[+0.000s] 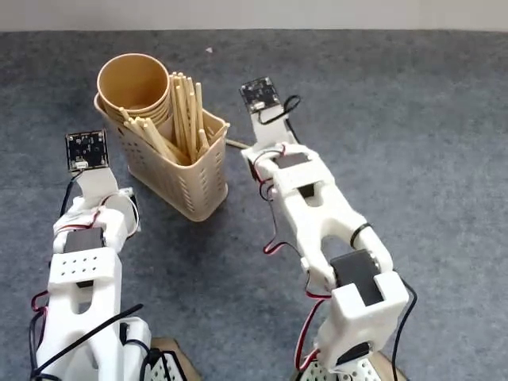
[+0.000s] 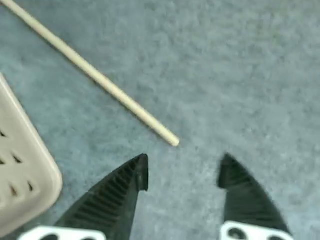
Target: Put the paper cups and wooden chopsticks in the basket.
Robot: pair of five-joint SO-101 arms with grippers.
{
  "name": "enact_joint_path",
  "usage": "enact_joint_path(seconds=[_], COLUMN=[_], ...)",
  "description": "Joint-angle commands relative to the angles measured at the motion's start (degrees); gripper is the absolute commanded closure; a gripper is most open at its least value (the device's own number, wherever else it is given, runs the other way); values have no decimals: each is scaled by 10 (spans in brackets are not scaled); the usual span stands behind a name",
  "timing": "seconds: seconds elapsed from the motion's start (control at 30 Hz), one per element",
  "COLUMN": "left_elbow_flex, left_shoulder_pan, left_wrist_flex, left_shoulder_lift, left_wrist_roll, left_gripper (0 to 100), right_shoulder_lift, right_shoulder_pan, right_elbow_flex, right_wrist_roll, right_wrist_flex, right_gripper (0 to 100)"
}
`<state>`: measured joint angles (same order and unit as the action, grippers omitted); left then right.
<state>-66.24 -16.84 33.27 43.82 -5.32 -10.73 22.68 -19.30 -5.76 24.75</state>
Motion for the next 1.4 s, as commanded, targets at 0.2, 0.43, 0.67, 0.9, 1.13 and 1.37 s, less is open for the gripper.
enact_joint_path(seconds=[0.2, 0.43, 0.67, 0.9, 1.13, 1.37], left_elbow_flex=[1, 1, 1, 1, 1, 1], left_shoulder_pan=[-3, -3, -3, -5, -6, -6], left_wrist_flex=[-10, -10, -10, -10, -10, -10], left_shoulder_lift=[15, 15, 15, 15, 15, 15], left_wrist_roll=[4, 4, 4, 4, 4, 4], left_gripper=[902, 902, 902, 902, 902, 902], right_shoulder_lift=[-199, -317, -358, -365, -360, -337], right_shoulder_pan=[3, 13, 35, 46, 48, 10], right_elbow_flex=[269, 469, 554, 553, 495, 552], right_wrist_roll=[-6, -8, -8, -8, -7, 40], right_wrist_flex=[211, 289, 289, 291, 323, 481], right_gripper=[734, 735, 735, 813, 995, 994])
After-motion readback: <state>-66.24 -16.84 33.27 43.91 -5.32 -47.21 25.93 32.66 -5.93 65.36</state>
